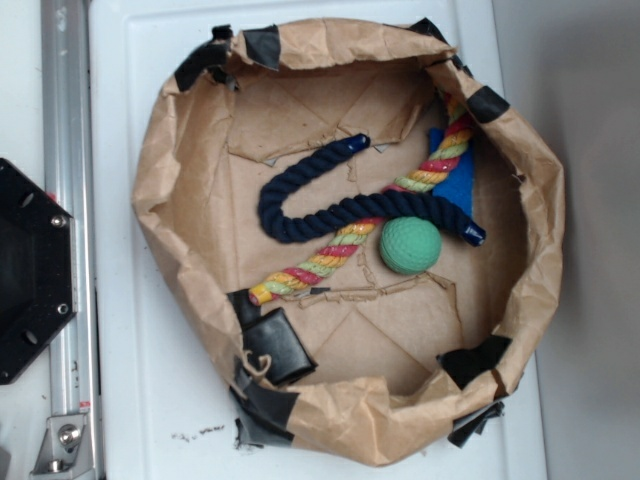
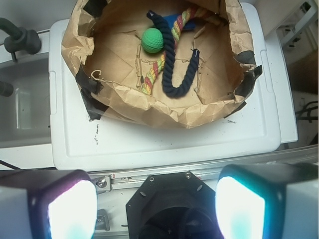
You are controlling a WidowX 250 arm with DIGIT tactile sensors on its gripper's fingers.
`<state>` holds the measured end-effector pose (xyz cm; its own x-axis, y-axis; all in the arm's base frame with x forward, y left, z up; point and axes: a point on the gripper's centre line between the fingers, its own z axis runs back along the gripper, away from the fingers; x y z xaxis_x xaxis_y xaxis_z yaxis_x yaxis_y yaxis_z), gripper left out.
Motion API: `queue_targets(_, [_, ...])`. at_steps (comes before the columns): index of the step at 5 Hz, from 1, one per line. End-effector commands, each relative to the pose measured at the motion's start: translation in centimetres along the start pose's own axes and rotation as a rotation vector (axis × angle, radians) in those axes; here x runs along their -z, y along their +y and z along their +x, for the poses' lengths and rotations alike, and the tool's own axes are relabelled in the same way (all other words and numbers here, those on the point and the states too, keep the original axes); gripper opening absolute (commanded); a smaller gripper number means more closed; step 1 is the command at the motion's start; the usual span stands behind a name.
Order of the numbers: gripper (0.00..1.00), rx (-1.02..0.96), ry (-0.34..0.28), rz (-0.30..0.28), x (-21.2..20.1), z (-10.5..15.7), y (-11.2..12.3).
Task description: Grab the blue rope.
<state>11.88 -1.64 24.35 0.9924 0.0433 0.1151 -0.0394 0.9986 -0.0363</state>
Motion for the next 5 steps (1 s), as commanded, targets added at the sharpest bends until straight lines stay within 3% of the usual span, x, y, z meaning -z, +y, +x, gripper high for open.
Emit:
queue_targets(1, [1.0, 0.0, 0.0, 0.0, 0.0, 0.0, 0.0])
queue_targets(2, [1.0, 0.075, 0.025, 0.034, 4.9, 4.6, 3.7])
queue_targets(3, [1.0, 0.067, -0.03, 0.083, 8.7, 9.1, 5.0])
queue_targets(5, [1.0, 0.087, -0.025, -0.015, 16.9, 12.4, 5.5])
